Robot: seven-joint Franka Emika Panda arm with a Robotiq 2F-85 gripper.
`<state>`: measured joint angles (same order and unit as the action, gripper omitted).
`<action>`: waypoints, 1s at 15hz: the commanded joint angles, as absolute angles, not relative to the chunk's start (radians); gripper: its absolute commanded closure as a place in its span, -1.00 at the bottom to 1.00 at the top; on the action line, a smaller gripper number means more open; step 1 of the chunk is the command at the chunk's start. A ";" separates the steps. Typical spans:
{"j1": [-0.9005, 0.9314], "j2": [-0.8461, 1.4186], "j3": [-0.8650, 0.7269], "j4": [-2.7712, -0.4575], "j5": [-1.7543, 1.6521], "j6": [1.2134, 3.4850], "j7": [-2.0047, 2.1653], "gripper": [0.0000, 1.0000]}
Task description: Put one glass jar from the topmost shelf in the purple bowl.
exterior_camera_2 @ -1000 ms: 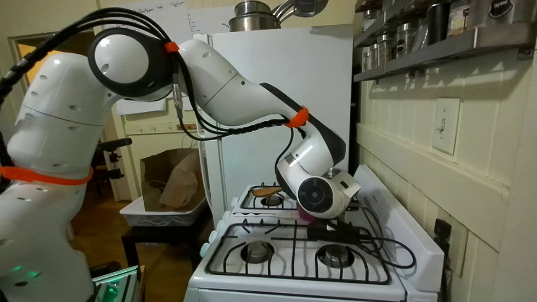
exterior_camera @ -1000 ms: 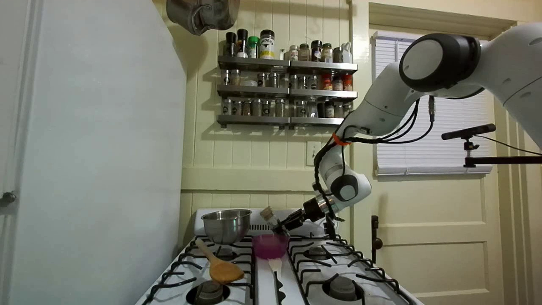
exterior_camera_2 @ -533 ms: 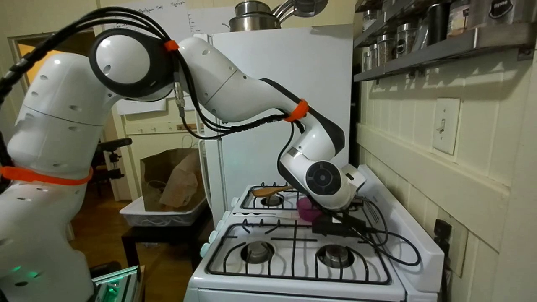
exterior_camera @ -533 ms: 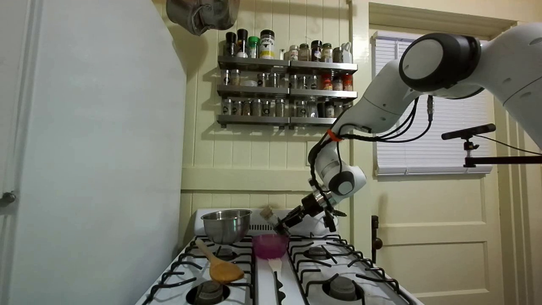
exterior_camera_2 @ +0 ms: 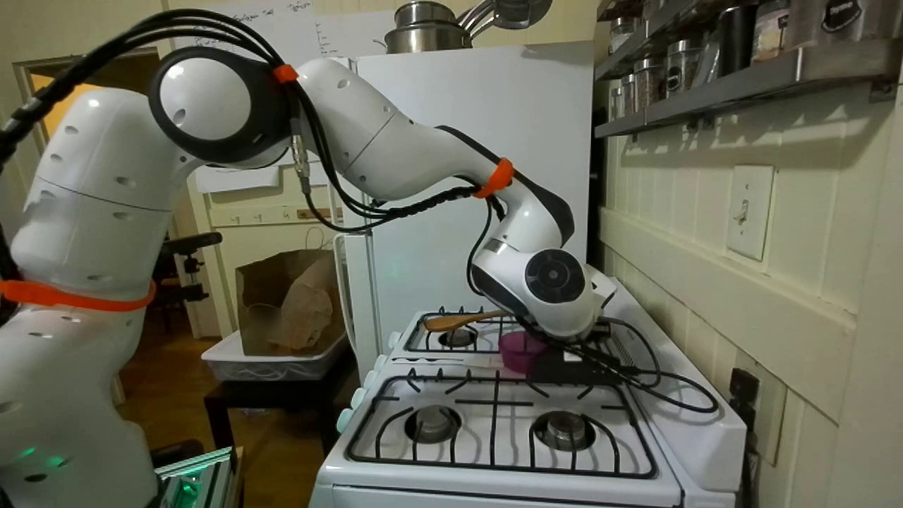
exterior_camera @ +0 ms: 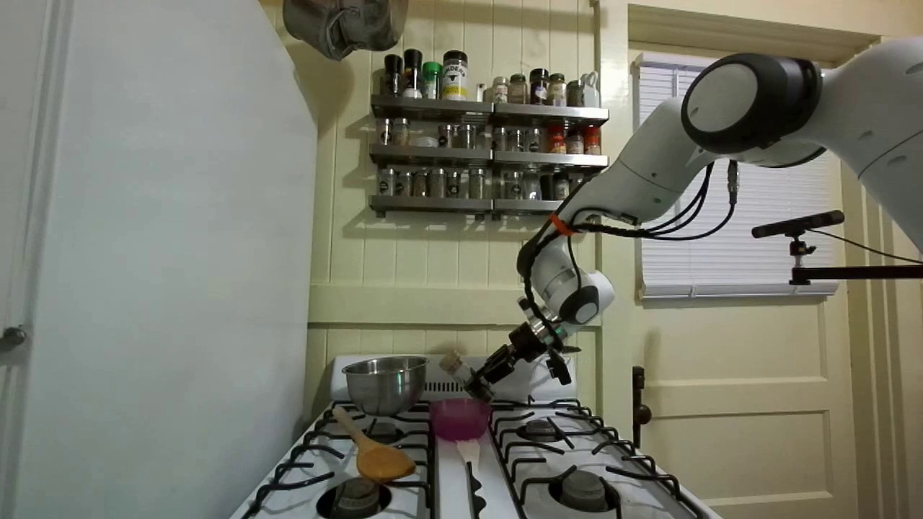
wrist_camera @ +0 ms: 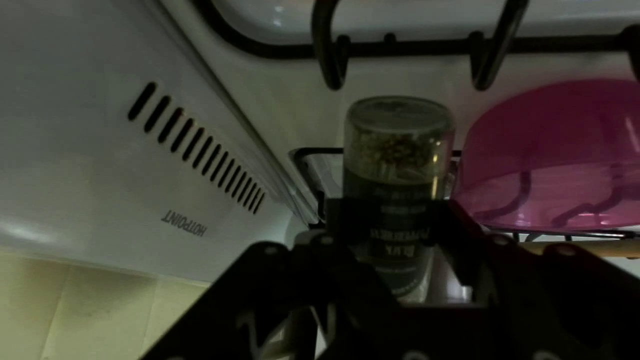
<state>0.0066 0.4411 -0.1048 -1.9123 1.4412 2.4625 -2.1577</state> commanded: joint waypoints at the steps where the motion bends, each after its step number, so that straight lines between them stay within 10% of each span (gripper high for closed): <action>1: 0.026 0.356 -0.088 -1.957 1.298 2.522 -2.055 0.50; 15: 0.021 0.005 -0.040 -2.196 0.464 2.305 -1.433 0.50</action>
<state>0.0460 0.0875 -0.0628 -2.1575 0.5978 2.4026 -1.5281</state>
